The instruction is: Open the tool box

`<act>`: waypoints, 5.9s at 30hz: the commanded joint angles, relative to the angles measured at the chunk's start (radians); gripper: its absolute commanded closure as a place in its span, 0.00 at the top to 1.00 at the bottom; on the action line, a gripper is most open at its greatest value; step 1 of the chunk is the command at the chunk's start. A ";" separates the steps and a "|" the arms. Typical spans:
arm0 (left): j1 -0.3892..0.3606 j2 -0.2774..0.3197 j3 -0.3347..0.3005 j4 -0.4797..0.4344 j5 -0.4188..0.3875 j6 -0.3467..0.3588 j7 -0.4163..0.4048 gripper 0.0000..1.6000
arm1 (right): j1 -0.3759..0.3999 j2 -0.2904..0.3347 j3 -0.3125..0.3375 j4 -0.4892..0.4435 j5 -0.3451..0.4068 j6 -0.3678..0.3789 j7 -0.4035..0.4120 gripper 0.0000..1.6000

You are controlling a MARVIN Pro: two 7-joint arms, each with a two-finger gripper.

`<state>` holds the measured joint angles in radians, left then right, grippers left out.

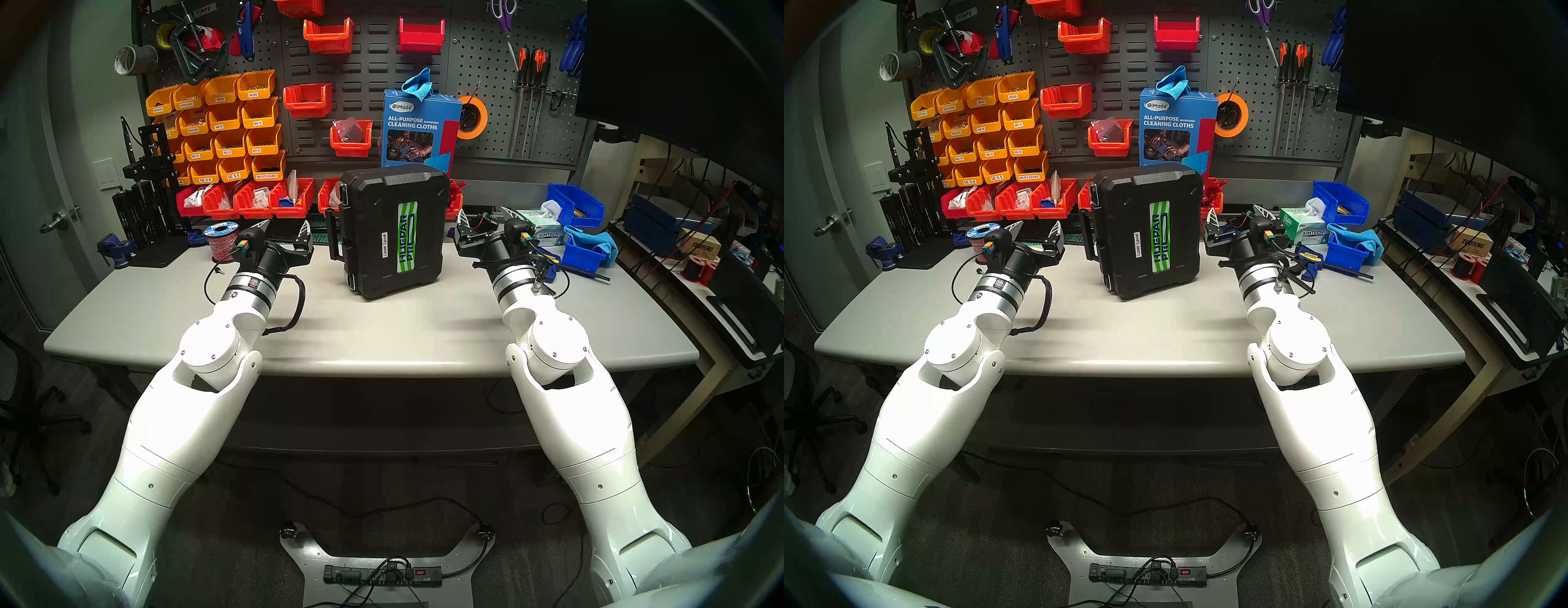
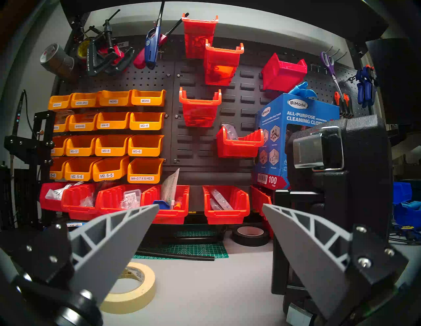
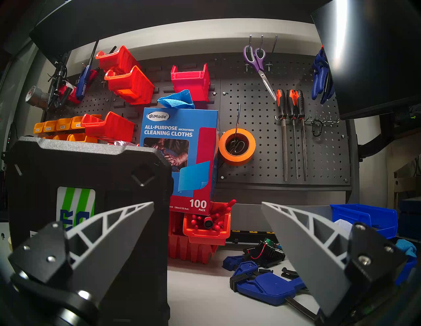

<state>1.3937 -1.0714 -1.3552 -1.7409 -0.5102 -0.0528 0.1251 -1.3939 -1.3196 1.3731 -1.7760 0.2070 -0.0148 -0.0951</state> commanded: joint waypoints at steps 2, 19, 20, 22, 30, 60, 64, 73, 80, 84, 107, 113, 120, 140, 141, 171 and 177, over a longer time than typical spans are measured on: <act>-0.109 0.092 -0.009 0.049 -0.132 -0.022 -0.147 1.00 | 0.005 0.000 -0.001 -0.011 0.000 -0.002 0.001 1.00; -0.185 0.230 -0.011 0.240 -0.341 0.063 -0.464 1.00 | 0.006 -0.001 -0.001 -0.007 0.000 -0.003 0.001 1.00; -0.185 0.230 -0.011 0.240 -0.341 0.063 -0.464 1.00 | 0.006 -0.001 -0.001 -0.007 0.000 -0.003 0.001 1.00; -0.192 0.241 0.003 0.248 -0.351 0.072 -0.489 1.00 | 0.006 -0.001 -0.001 -0.007 0.000 -0.003 0.001 1.00; -0.253 0.246 0.054 0.297 -0.403 0.086 -0.637 1.00 | 0.006 -0.001 -0.001 -0.007 0.000 -0.003 0.001 1.00; -0.528 0.076 0.124 0.704 -0.318 -0.026 -1.061 1.00 | 0.005 -0.001 -0.001 -0.009 -0.001 -0.003 0.001 1.00; -0.559 0.051 0.133 0.765 -0.279 -0.057 -1.102 1.00 | 0.005 -0.001 -0.001 -0.010 -0.001 -0.003 0.001 1.00; -0.645 -0.002 0.163 0.916 -0.195 -0.145 -1.160 1.00 | 0.005 -0.001 -0.001 -0.010 -0.001 -0.003 0.001 1.00; -0.703 -0.042 0.165 1.032 -0.164 -0.203 -1.166 1.00 | 0.005 -0.001 -0.001 -0.010 0.000 -0.003 0.001 1.00; -0.747 -0.061 0.171 1.111 -0.155 -0.235 -1.184 1.00 | 0.005 -0.001 -0.001 -0.010 0.000 -0.003 0.001 1.00; -0.905 -0.137 0.147 1.371 -0.182 -0.184 -1.357 1.00 | 0.005 -0.001 -0.001 -0.010 -0.001 -0.003 0.001 1.00; -0.931 -0.142 0.141 1.421 -0.187 -0.134 -1.428 1.00 | 0.005 -0.001 -0.001 -0.010 -0.001 -0.003 0.001 1.00; -0.952 -0.149 0.126 1.468 -0.196 -0.108 -1.483 0.00 | 0.005 -0.001 -0.001 -0.010 0.000 -0.003 0.001 1.00; -0.945 -0.160 0.069 1.447 -0.203 -0.281 -1.598 0.00 | 0.005 -0.001 -0.001 -0.010 -0.001 -0.003 0.001 1.00; -0.946 -0.160 0.068 1.443 -0.203 -0.301 -1.606 0.00 | 0.005 -0.001 -0.001 -0.010 -0.001 -0.003 0.001 1.00; -0.866 -0.047 0.310 1.052 -0.137 -0.624 -1.421 0.00 | 0.006 -0.002 0.000 -0.007 -0.001 -0.004 -0.003 1.00; -0.850 -0.010 0.385 0.975 -0.134 -0.645 -1.392 0.00 | 0.007 -0.002 -0.001 -0.004 -0.001 -0.004 -0.003 1.00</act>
<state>0.5450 -1.1231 -1.0242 -0.6695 -0.6358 -0.6679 -1.1711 -1.3964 -1.3196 1.3759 -1.7637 0.2069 -0.0146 -0.1014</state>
